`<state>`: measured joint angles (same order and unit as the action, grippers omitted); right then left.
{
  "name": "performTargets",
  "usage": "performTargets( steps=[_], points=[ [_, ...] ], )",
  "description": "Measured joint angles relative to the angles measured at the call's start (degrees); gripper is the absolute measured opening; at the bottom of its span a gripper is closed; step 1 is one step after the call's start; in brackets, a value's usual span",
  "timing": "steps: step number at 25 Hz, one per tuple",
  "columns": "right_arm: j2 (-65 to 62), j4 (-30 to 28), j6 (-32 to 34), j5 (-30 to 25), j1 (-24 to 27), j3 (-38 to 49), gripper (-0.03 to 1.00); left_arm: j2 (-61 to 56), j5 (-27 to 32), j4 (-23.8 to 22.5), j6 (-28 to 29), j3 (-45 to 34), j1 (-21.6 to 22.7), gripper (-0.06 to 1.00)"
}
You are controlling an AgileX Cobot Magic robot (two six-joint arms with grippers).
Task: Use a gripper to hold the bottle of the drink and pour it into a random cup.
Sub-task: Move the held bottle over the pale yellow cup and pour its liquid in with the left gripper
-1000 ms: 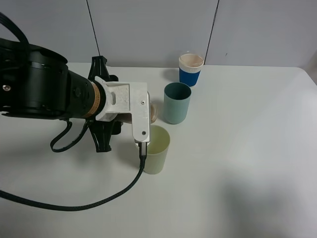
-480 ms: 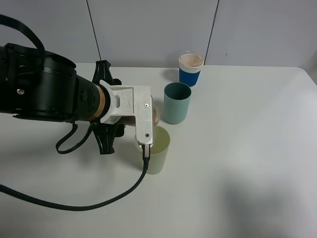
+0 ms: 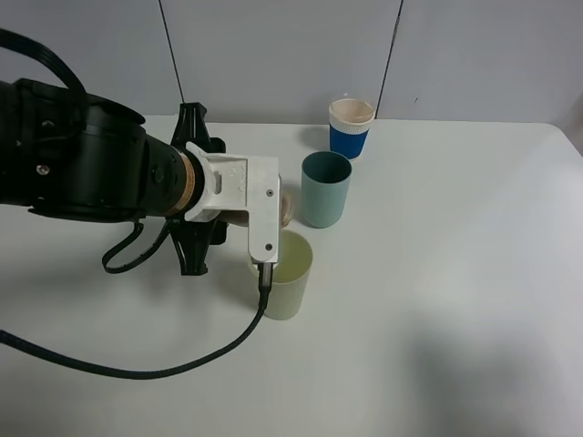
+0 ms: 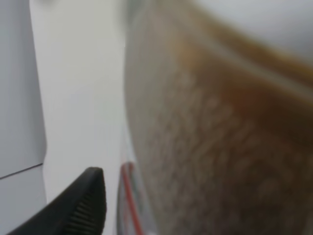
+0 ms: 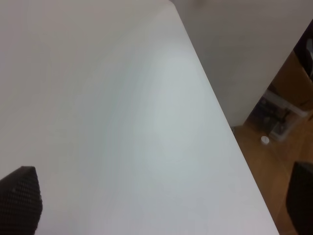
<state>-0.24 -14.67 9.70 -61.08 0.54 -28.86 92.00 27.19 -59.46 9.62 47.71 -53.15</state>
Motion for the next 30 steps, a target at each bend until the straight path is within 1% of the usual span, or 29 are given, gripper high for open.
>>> performTargets(
  steps=[10,15,22,26,30],
  points=[
    [0.0,0.0,0.0,0.0,0.0,0.0,1.0,0.0,0.2,-1.5,0.0,0.1,0.0,0.54],
    [0.0,0.0,0.0,0.0,0.0,0.0,1.0,0.0,1.4,-2.5,0.0,0.1,0.0,0.54],
    [0.0,0.0,0.0,0.0,0.0,0.0,1.0,0.0,1.6,-2.7,0.0,0.1,-0.1,0.54],
    [0.0,0.0,0.0,0.0,0.0,0.0,1.0,0.0,3.3,-4.0,0.0,0.1,-1.5,0.54],
    [0.0,0.0,0.0,0.0,0.0,0.0,1.0,0.0,3.9,-4.1,0.0,0.1,-2.2,0.54]
  ],
)
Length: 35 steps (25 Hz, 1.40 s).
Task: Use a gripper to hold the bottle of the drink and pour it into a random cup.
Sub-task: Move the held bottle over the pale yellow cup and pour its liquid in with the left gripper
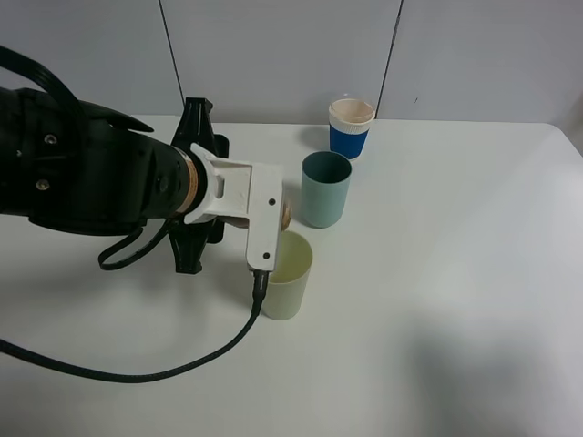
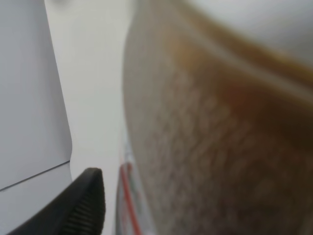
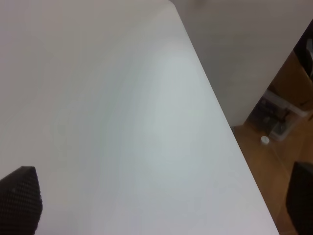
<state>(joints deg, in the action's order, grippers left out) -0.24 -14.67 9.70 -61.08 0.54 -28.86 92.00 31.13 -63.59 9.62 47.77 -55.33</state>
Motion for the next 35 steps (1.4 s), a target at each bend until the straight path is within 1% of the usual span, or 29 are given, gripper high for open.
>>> performTargets(
  steps=[12,35],
  points=[
    [0.0,0.0,0.0,0.0,0.0,0.0,1.0,0.0,0.2,-2.7,0.0,0.0,0.0,0.54],
    [0.0,0.0,0.0,0.0,0.0,0.0,1.0,0.0,1.4,-4.7,0.0,0.0,0.0,0.54]
  ],
)
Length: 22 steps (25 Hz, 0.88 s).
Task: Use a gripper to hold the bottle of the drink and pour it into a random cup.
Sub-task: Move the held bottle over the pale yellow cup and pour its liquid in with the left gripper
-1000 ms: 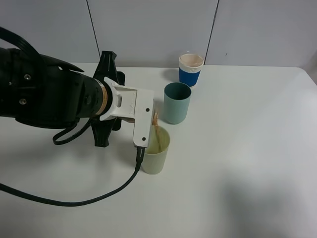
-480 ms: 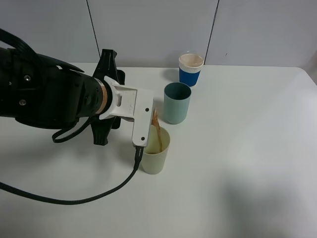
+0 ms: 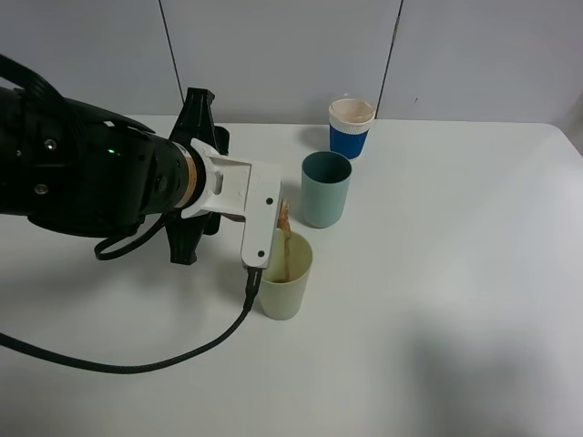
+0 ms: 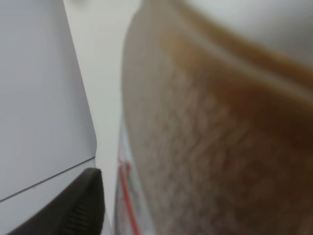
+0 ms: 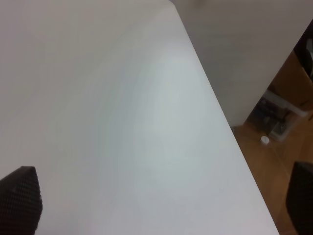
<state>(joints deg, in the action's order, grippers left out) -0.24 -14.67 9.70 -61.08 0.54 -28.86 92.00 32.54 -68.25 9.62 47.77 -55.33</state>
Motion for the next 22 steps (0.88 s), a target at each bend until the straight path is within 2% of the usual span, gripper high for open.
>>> performTargets(
  steps=[22],
  points=[
    [0.0,0.0,0.0,0.0,0.0,0.0,1.0,0.0,1.9,-3.4,0.0,0.0,-0.2,0.54]
  ],
)
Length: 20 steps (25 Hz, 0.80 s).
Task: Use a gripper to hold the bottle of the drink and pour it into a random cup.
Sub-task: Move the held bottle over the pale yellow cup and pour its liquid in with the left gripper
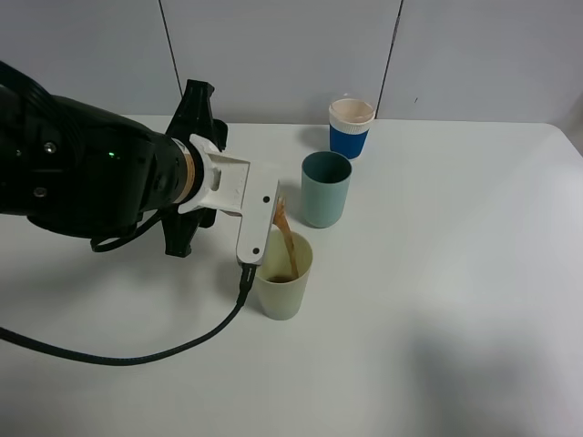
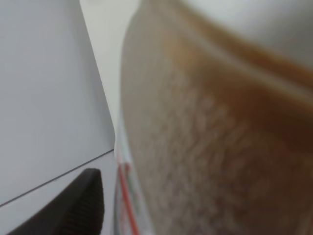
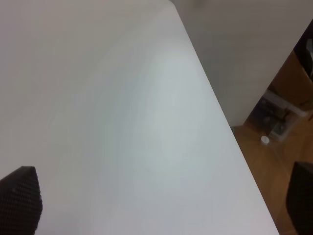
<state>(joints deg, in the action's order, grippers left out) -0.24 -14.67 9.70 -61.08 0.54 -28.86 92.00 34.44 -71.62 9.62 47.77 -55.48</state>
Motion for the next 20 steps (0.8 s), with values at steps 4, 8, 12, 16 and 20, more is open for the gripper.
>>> performTargets(
  steps=[4,8,12,16,20],
  points=[
    [0.0,0.0,0.0,0.0,0.0,0.0,1.0,0.0,1.3,-0.9,0.3,0.0,-1.4,0.54],
    [0.0,0.0,0.0,0.0,0.0,0.0,1.0,0.0,1.9,-1.0,0.9,0.0,-1.7,0.54],
    [0.0,0.0,0.0,0.0,0.0,0.0,1.0,0.0,2.3,-1.0,1.3,0.0,-1.7,0.54],
    [0.0,0.0,0.0,0.0,0.0,0.0,1.0,0.0,2.5,-1.9,1.3,0.0,-1.7,0.54],
    [0.0,0.0,0.0,0.0,0.0,0.0,1.0,0.0,2.6,-2.8,1.3,0.0,-1.7,0.54]
  ],
)
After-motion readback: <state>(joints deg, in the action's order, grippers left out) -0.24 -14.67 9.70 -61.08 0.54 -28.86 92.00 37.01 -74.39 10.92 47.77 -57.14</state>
